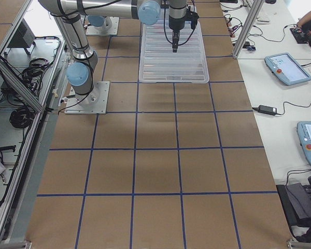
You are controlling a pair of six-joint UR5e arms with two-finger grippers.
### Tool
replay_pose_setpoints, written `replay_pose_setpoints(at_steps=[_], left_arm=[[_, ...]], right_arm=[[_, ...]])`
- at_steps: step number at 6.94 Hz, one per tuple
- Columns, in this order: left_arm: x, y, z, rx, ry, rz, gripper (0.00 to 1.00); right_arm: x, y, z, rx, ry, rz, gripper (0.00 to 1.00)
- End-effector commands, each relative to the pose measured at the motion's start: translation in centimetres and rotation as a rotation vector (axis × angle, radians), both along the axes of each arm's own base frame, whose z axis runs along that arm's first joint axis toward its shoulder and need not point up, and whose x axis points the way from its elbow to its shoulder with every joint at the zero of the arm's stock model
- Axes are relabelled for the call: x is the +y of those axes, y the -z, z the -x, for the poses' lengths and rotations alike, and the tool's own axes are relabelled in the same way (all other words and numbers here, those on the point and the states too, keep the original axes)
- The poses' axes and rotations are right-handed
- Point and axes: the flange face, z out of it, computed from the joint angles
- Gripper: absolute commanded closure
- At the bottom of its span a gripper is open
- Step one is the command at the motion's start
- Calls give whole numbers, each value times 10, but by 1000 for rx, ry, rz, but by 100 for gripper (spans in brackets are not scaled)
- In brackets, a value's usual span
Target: Place red block in blue tray from box
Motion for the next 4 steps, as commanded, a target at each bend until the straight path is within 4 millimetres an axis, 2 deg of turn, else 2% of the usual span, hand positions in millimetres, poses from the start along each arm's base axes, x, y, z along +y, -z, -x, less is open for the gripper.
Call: replay_pose_setpoints(at_steps=[1,2,3,4], left_arm=[[-5,7,1,3,8,41,39],[-5,8,1,4,9,40,56],[-9,2,1,5,6,53,68],[-9,-13,1,4,4,78,72]], right_arm=[[0,6,66,8,0,-45,0],[5,11,106,1,54,-86,0],[5,15,120,0,-46,-85,0],[5,19,133,-2,-89,-91,0]])
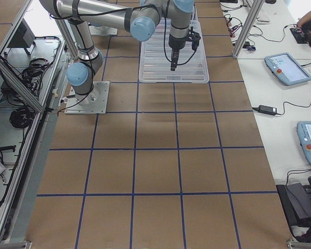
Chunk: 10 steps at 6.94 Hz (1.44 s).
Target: Place red block in blue tray from box
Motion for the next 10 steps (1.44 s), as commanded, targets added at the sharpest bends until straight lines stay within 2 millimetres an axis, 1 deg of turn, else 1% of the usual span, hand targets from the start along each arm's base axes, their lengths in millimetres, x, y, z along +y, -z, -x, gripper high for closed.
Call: replay_pose_setpoints(at_steps=[1,2,3,4,5,6,7,8,9,10], left_arm=[[-2,-23,-1,-4,-5,33,74],[-5,-40,-2,-7,-12,42,74],[-9,-64,-4,-6,-17,27,74],[-8,-102,0,-9,-42,-7,73],[-12,-148,-2,19,-61,-22,72],[-20,-186,-8,10,-66,5,72],[-29,-203,-68,12,-138,6,72],[-28,-197,-144,33,-133,5,72],[-16,-178,-208,64,-141,-16,73],[-6,-149,-246,96,-102,-42,73]], right_arm=[[5,7,42,-13,-14,-13,0],[6,8,46,-13,-6,-16,0],[4,11,47,-16,-6,-22,0],[-3,33,51,-33,-26,-54,0],[-8,43,57,-26,-76,-36,0],[-14,76,63,-31,-95,-59,0],[-15,115,79,-9,-81,-124,0],[-20,133,83,-7,-78,-134,0],[-17,139,81,-24,-72,-147,0],[-17,134,79,-22,-68,-136,0]])
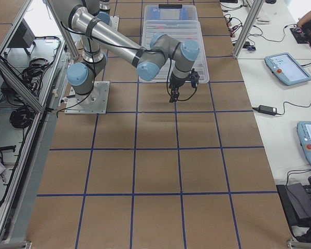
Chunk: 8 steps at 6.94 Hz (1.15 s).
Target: Place red block in blue tray from box
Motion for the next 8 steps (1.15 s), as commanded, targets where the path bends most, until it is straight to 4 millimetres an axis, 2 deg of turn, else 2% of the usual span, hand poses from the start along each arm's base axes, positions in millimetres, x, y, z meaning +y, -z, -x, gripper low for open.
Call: replay_pose_setpoints(at_steps=[1,2,4,5,6,7,8], left_arm=[[23,56,-86,60,84,-13,73],[31,84,-99,57,73,-6,73],[50,130,-93,28,72,20,73],[55,146,-87,9,78,49,72],[59,153,-84,14,80,38,65],[59,158,-83,14,82,29,35],[55,147,-85,2,83,49,0]], right_arm=[[0,4,-5,-5,2,1,0],[1,2,-7,-3,17,6,0],[-4,3,-27,2,28,3,0],[-7,4,-38,-6,37,4,0],[-12,6,-62,-13,43,9,0],[-15,6,-78,-3,55,16,0],[-16,5,-89,-3,42,19,0]])
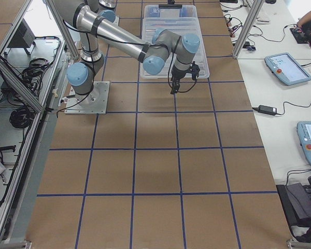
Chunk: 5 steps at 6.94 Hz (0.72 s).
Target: Place red block in blue tray from box
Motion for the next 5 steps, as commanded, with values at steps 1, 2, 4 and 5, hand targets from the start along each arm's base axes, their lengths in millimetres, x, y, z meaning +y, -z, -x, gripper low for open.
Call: replay_pose_setpoints(at_steps=[1,2,4,5], left_arm=[[-3,-29,3,-45,16,26,0],[-6,-57,8,-43,25,18,0],[-15,-133,59,-20,82,-45,0],[-16,-174,99,-41,72,-40,0]], right_arm=[[-3,0,-28,3,-24,8,0],[-4,1,-35,3,-37,6,0],[-6,5,-37,8,-19,9,0],[-9,8,-53,18,5,10,0]])
